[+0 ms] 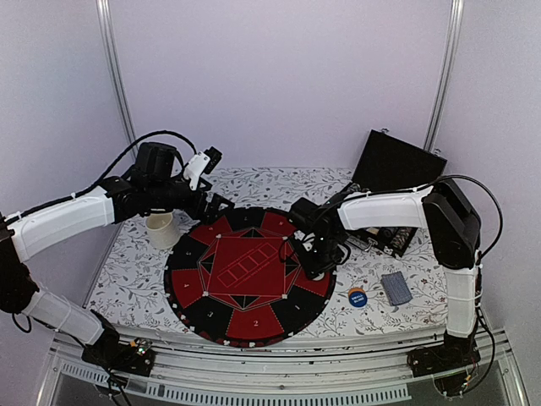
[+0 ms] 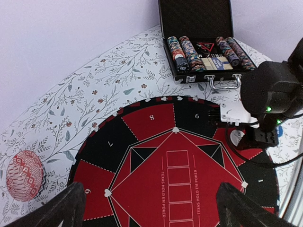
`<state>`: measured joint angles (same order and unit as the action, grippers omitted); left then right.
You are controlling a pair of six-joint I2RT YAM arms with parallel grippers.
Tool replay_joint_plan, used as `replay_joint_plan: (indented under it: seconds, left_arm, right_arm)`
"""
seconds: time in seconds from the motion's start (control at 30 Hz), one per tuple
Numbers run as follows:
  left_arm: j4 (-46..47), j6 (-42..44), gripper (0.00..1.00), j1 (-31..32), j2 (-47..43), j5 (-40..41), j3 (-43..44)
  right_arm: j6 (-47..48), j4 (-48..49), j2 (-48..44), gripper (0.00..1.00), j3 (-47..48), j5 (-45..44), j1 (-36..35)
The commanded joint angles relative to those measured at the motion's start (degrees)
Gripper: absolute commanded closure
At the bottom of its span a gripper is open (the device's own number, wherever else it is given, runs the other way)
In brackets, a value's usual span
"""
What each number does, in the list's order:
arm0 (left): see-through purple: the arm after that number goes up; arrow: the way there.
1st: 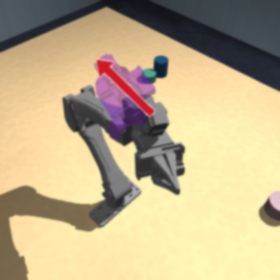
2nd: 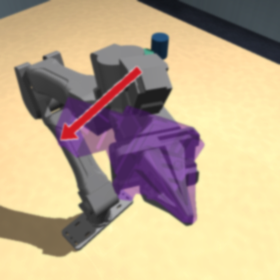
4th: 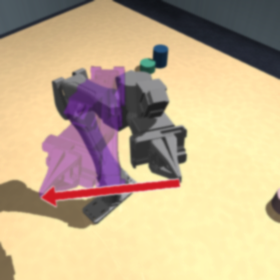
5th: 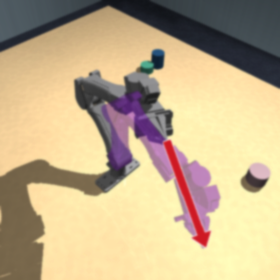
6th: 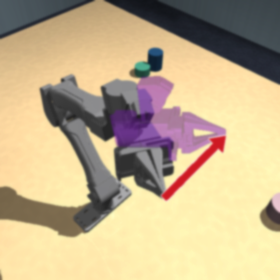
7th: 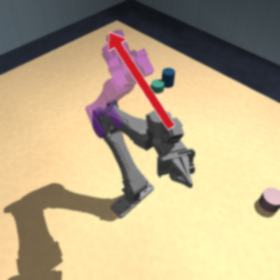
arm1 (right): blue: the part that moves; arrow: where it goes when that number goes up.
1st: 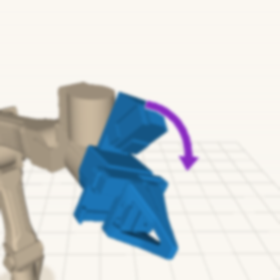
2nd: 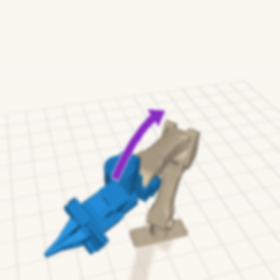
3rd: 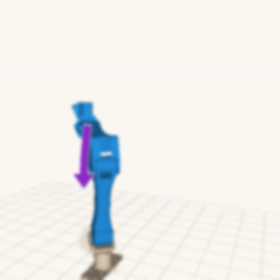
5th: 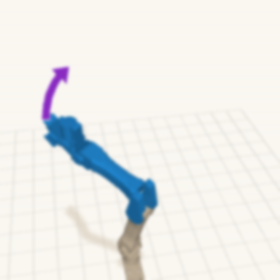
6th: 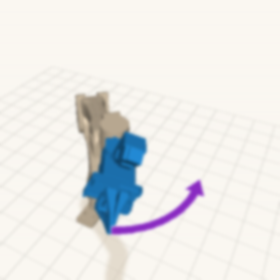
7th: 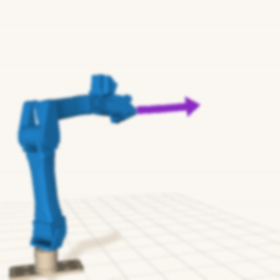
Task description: Distribute texas hold em gaming equipment
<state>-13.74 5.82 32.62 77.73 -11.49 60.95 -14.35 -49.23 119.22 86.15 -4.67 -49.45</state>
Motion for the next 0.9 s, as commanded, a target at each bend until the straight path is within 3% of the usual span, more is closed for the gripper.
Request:
replay_joint_plan:
  seconds: [0.0,0.2,0.27,0.37,0.43,0.6,0.87]
  left_arm:
    - [1.00,0.56,0.02,-0.01,-0.96,0.32,-0.83]
    - [1.00,0.63,0.02,-0.10,-0.58,0.48,-0.83]
    - [1.03,0.72,0.02,-0.15,-0.48,0.54,-0.83]
    - [1.05,0.77,0.02,-0.15,-0.45,0.82,-0.83]
    - [1.00,0.77,0.02,-0.19,-0.37,0.81,-0.83]
    - [1.03,0.61,0.02,-0.19,-0.32,0.41,-0.83]
    - [1.01,0.47,0.02,-0.19,-0.39,0.11,-0.83]
  right_arm:
    - [-0.59,-1.99,-0.20,0.78,-1.75,-2.36,0.96]
    - [-0.26,-2.90,0.64,0.72,0.16,-2.51,1.04]
    - [-0.16,-3.45,0.84,0.55,0.65,-2.52,1.11]
    - [0.08,-4.30,-0.95,0.17,1.20,-1.41,1.06]
    - [0.28,-3.81,-4.05,0.00,0.94,-0.70,1.07]
    - [0.57,-5.31,-11.56,0.01,-1.04,-0.35,1.25]
    - [-3.71,-7.41,-21.16,0.01,-14.23,3.57,2.59]
